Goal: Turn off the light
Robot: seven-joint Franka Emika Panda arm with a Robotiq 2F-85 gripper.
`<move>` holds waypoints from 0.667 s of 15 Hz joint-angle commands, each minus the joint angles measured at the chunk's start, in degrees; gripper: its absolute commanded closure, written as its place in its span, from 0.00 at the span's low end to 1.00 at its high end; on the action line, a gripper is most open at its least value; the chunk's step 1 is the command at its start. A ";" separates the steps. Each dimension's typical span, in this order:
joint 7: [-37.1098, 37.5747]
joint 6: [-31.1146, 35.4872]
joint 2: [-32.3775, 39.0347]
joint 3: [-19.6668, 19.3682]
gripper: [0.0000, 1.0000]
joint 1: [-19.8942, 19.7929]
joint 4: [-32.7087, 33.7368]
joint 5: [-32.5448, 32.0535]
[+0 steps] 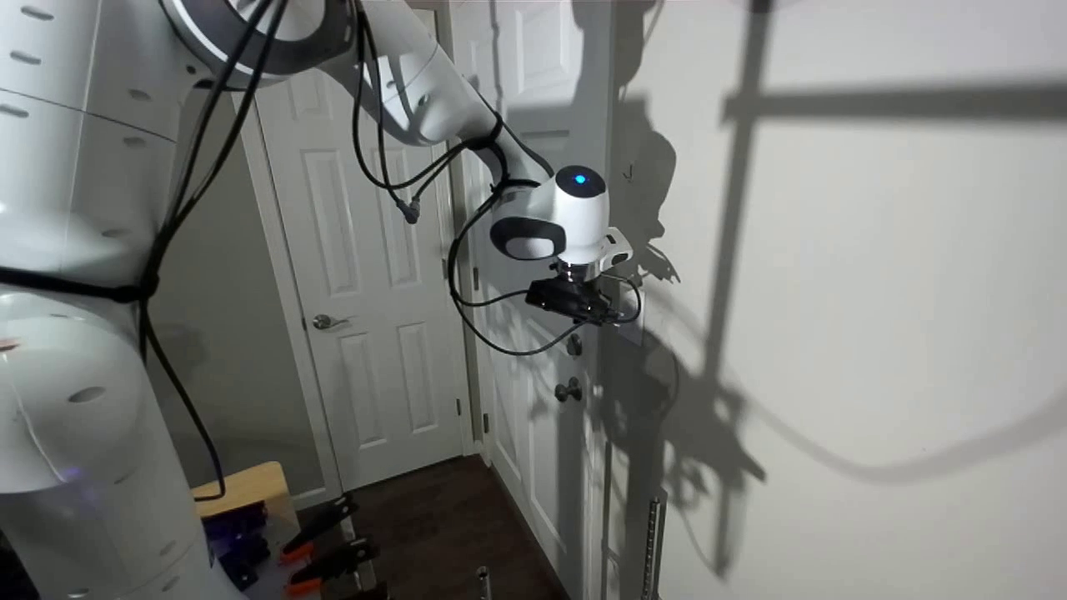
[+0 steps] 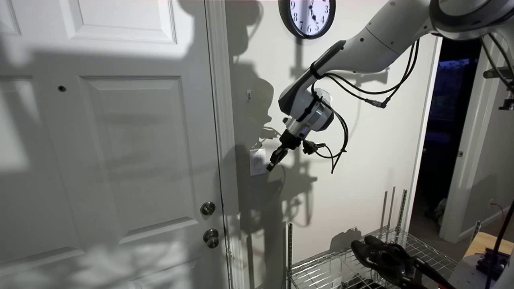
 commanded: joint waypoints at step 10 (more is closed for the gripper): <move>4.33 18.87 5.18 -3.34 0.98 9.29 0.04 -7.23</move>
